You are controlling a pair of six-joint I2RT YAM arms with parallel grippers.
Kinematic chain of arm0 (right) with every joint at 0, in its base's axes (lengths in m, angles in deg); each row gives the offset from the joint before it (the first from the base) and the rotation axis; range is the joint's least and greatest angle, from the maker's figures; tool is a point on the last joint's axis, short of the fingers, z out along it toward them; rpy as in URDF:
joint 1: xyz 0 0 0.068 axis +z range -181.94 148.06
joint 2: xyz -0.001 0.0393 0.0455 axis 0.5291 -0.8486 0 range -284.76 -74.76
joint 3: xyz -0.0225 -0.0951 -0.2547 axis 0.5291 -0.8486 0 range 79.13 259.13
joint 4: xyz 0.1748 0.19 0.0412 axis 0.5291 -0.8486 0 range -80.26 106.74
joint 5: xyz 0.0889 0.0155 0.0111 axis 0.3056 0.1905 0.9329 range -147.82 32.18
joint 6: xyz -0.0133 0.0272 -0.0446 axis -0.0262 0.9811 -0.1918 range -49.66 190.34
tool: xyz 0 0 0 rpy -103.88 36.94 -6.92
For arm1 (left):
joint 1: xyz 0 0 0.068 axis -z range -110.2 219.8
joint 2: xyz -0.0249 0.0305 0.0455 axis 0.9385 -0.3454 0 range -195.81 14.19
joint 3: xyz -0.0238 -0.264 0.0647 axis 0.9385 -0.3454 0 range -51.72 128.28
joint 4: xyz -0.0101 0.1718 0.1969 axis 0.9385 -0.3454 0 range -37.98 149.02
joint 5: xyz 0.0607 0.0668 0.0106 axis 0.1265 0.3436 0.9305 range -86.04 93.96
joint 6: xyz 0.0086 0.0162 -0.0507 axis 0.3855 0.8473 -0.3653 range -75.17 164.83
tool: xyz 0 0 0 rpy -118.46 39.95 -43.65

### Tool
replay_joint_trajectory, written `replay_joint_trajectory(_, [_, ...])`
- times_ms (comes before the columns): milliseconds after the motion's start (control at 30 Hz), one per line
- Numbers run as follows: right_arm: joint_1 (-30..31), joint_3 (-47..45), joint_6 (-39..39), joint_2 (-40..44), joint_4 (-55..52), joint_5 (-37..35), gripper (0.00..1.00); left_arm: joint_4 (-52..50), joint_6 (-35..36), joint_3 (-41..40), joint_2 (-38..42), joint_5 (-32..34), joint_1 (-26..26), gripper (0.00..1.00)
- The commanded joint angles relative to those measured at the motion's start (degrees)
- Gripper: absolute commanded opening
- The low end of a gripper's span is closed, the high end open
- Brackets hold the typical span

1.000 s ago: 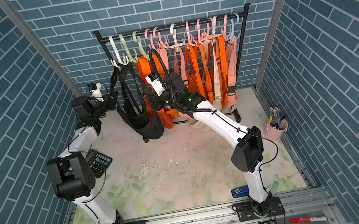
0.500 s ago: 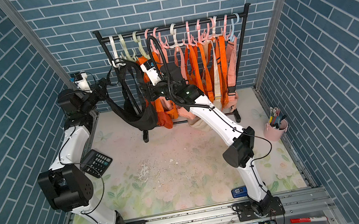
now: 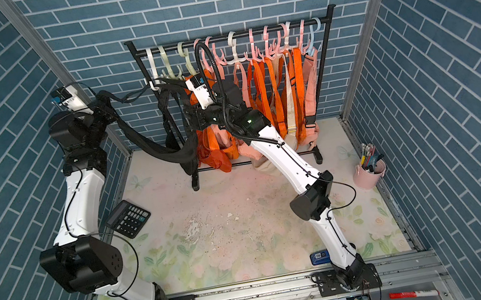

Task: Take the bag off the hook
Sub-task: Pick up the bag from the hook.

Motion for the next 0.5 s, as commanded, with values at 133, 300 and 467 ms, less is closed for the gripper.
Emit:
replay_joint_trajectory(133, [-1.2,1.6,4.1,-1.4,12.4,-2.3,0.00,-4.7,-4.5,10.8,0.0,3.0,0.0,0.00])
replay_joint_trajectory(300, [-1.9,2.2,5.0,-2.1,17.9,-4.1,0.00,-5.3,-6.0,17.3,-1.8,3.8,0.0,0.00])
replay_joint_trajectory(467, [-3.1,2.3,6.2,-2.0,21.5,-6.3,0.00,-5.2,-7.7,22.4,-4.6,4.1,0.0,0.00])
